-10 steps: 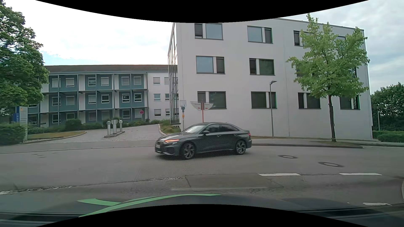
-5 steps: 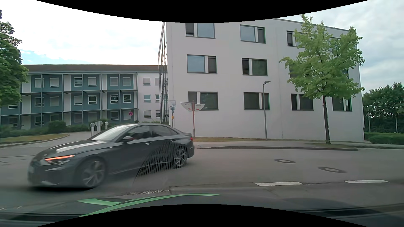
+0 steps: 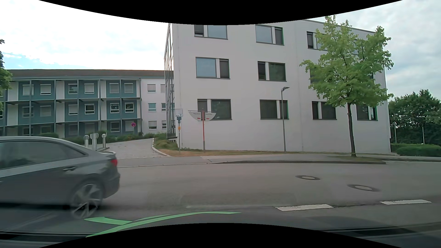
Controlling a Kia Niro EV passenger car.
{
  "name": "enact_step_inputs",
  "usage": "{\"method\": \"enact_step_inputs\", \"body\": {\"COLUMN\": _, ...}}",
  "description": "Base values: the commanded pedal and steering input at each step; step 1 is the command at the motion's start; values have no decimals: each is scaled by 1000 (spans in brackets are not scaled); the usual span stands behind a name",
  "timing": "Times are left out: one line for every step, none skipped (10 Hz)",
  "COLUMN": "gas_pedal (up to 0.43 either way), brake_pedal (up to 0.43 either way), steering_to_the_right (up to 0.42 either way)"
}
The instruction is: Follow the waypoints while adhering to traffic rules and regulations
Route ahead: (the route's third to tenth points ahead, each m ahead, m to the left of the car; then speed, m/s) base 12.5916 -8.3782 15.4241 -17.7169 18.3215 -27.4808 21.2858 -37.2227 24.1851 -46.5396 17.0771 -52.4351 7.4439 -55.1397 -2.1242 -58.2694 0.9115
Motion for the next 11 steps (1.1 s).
{"method": "enact_step_inputs", "body": {"gas_pedal": 0, "brake_pedal": 140, "steering_to_the_right": 231}}
{"method": "enact_step_inputs", "body": {"gas_pedal": 0, "brake_pedal": 134, "steering_to_the_right": 216}}
{"method": "enact_step_inputs", "body": {"gas_pedal": 0, "brake_pedal": 134, "steering_to_the_right": 201}}
{"method": "enact_step_inputs", "body": {"gas_pedal": 0, "brake_pedal": 128, "steering_to_the_right": 194}}
{"method": "enact_step_inputs", "body": {"gas_pedal": 0, "brake_pedal": 128, "steering_to_the_right": 193}}
{"method": "enact_step_inputs", "body": {"gas_pedal": 0, "brake_pedal": 128, "steering_to_the_right": 189}}
{"method": "enact_step_inputs", "body": {"gas_pedal": 0, "brake_pedal": 98, "steering_to_the_right": 185}}
{"method": "enact_step_inputs", "body": {"gas_pedal": 0, "brake_pedal": 91, "steering_to_the_right": 183}}
{"method": "enact_step_inputs", "body": {"gas_pedal": 0, "brake_pedal": 85, "steering_to_the_right": 190}}
{"method": "enact_step_inputs", "body": {"gas_pedal": 0, "brake_pedal": 73, "steering_to_the_right": 197}}
{"method": "enact_step_inputs", "body": {"gas_pedal": 0, "brake_pedal": 55, "steering_to_the_right": 200}}
